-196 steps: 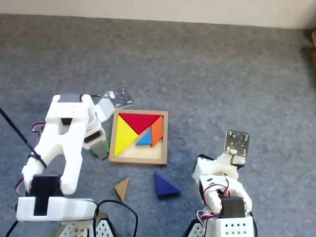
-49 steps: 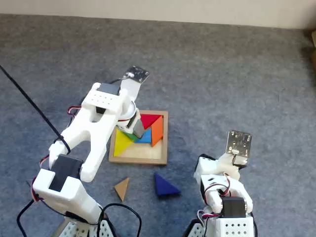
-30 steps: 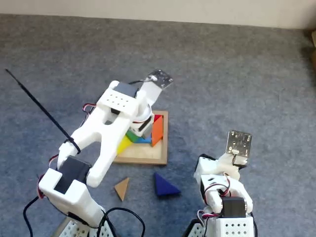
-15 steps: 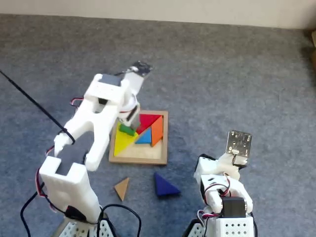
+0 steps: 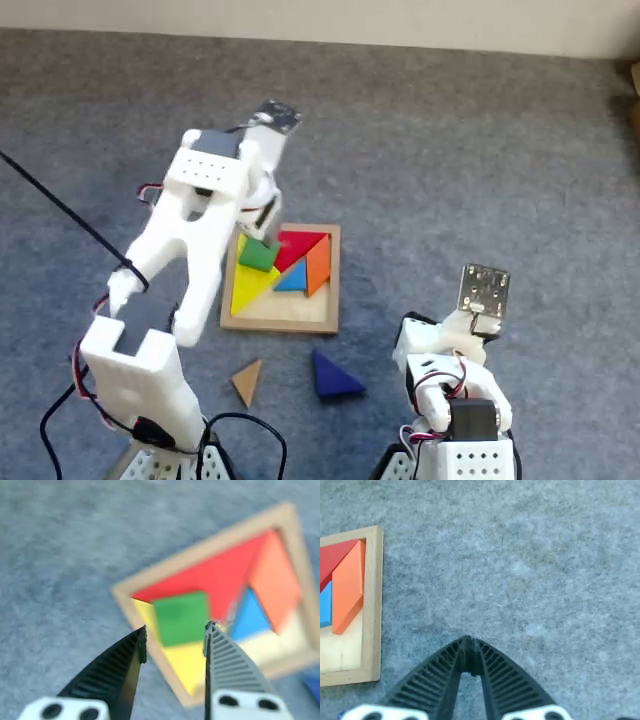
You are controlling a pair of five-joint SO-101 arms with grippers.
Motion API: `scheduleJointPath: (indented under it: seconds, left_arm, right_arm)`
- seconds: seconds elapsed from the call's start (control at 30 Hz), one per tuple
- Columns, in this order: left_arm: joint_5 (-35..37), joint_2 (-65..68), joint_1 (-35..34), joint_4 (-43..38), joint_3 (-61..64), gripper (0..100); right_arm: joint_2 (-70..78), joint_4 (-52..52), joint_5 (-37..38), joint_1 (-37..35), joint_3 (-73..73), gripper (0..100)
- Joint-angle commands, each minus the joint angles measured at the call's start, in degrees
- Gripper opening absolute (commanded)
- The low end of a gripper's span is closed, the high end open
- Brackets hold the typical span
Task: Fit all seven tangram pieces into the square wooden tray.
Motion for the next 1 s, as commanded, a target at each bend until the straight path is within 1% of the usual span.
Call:
scheduleJointPath:
  seconds: [0.0,0.07,0.13,0.2,0.27,0.4,0.57,0.67,0.97]
  left_arm:
    - [0.53,-3.82,7.52,2.99,-1.19,19]
    - [0.53,-3.65,10.24,2.9,1.1,19]
    - [0.7,-3.65,11.38,2.55,3.03,19]
    - [0.79,-3.91,10.77,-0.09,4.7,18]
    - [0.79,-3.91,8.66,-2.29,5.41,18]
    - [0.62,-3.65,5.23,-3.69,5.85,18]
    - [0.26,-3.65,3.56,-8.53,9.8,19]
    - [-2.81,-3.65,2.86,-11.52,12.26,18]
    - [-3.96,-4.18,3.21,-11.87,15.52,18]
  right_arm:
    - [-1.1,-0.92,0.79,0.66,6.9,0.9]
    - [-1.1,-0.92,0.79,0.66,6.9,0.9]
    - [-1.19,-0.92,0.79,0.66,6.9,0.9]
    - [-1.19,-0.92,0.79,0.66,6.9,0.9]
    - [-1.19,-0.92,0.79,0.66,6.9,0.9]
    - [-1.19,-0.92,0.79,0.66,6.9,0.9]
    - [-1.19,-0.92,0.79,0.66,6.9,0.9]
    - [-1.19,-0.92,0.79,0.66,6.9,0.9]
    - [-1.19,-0.92,0.79,0.66,6.9,0.9]
